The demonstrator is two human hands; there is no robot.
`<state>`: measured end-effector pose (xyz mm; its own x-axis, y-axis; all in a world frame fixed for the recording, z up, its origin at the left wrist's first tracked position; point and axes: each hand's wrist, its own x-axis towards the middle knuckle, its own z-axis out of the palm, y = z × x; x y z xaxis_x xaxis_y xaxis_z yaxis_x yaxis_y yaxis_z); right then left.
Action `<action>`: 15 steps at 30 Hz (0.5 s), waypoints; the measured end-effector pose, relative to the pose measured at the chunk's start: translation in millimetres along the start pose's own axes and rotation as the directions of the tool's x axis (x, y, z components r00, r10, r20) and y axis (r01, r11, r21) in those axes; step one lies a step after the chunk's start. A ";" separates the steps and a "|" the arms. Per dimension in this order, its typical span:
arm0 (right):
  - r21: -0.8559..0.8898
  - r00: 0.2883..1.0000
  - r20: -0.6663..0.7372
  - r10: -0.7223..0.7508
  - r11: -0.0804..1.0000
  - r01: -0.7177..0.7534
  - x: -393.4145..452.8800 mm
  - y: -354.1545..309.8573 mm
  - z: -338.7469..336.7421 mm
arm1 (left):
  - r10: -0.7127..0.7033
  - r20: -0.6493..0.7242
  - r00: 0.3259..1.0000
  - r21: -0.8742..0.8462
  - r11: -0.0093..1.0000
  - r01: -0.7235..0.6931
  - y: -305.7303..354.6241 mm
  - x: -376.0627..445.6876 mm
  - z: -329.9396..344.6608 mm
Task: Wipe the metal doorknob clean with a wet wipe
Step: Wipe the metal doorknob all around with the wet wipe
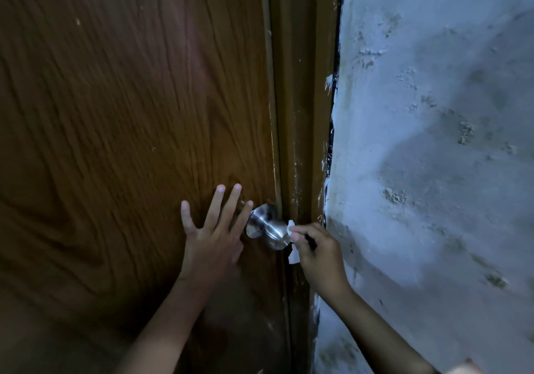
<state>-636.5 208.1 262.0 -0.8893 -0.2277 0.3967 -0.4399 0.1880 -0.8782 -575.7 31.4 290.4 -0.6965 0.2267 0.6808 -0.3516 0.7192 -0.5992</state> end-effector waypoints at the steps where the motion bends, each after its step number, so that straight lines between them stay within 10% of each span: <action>1: 0.032 1.000 -0.006 0.016 0.999 -0.015 -0.3 -1.7 -1.0 | -0.007 0.001 1.000 -0.024 1.000 0.007 0.3 0.7 -1.4; 9: 0.302 0.953 -0.074 0.292 0.918 -0.258 -12.3 -10.8 -16.6 | 0.016 -0.030 0.999 -0.313 0.950 -0.024 13.3 -5.9 -12.1; 15: 0.265 0.879 -0.133 0.459 0.871 -0.414 -53.5 24.8 -29.6 | 0.020 -0.006 1.000 -0.802 0.598 -0.016 65.1 -20.6 -25.2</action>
<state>-603.5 253.2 227.0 -0.9997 0.0135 -0.0185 0.0186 0.0044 -0.9998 -568.5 90.2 248.0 -0.6998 0.2447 0.6711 0.3028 0.9525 -0.0316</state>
